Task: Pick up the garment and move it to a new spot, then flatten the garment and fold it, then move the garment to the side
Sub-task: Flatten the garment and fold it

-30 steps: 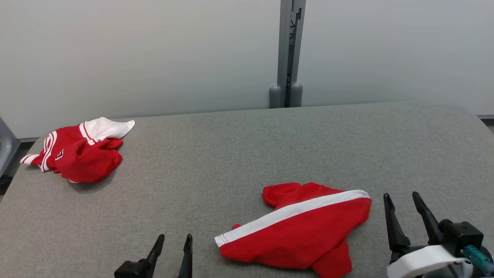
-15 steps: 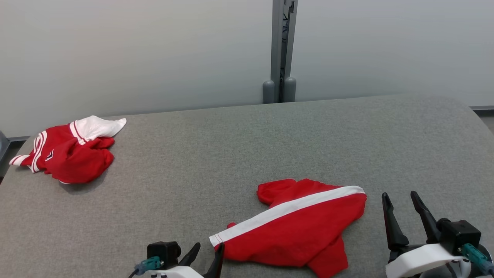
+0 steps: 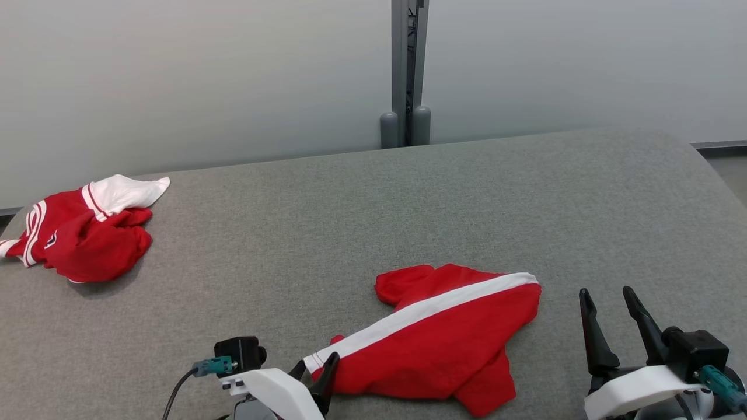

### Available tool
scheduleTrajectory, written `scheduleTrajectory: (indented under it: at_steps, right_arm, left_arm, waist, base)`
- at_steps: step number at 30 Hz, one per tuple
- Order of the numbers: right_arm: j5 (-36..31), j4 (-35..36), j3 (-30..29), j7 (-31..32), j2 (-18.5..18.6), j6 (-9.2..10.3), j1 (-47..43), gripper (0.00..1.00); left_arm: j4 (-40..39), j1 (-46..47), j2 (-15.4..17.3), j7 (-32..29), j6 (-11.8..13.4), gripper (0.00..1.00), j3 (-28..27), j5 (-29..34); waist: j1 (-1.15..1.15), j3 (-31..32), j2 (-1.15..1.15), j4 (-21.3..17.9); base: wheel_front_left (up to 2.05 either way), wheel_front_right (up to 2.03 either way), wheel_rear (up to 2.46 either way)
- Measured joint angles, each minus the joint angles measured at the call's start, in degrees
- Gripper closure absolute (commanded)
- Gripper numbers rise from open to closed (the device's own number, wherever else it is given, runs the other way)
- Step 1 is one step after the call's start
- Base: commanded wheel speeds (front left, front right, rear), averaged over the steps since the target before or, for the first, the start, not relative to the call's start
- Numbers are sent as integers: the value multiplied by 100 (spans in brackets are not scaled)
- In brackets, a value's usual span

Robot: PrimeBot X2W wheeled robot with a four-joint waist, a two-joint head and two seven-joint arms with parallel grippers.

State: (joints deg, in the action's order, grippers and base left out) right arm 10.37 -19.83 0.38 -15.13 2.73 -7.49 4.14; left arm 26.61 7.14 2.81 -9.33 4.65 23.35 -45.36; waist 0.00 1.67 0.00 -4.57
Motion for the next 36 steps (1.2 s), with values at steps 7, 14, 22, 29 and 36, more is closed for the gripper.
scheduleTrajectory:
  at_steps: [7, 14, 22, 29, 36]
  right_arm:
    - [-22, -12, -8, 0, 0, 0, 0, 0]
    - [-22, -30, 25, 0, 0, 0, -1, 0]
    - [-105, -272, 23, 0, 1, 0, 133, 0]
    - [-508, -832, -396, 259, 0, 0, 758, 0]
    - [-553, -1856, -80, 991, 261, 0, 1565, 0]
  left_arm:
    - [-144, 33, -4, -47, 148, 27, 193, -303]
    - [34, 151, -3, 203, 281, 68, 255, -352]
    - [348, 303, -7, 644, 240, 100, 469, -325]
    - [497, 314, 48, 843, 144, 100, 613, -123]
    - [556, 395, 44, 888, 120, 100, 712, -71]
  waist:
    - [0, 4, 0, -54]
    - [0, 3, 0, -63]
    - [0, -20, 0, 5]
    - [0, -91, 0, 261]
    - [0, -229, 0, 534]
  base:
    - [0, 0, 0]
    - [0, 0, 0]
    - [0, 0, 0]
    - [0, 0, 0]
    - [0, 0, 0]
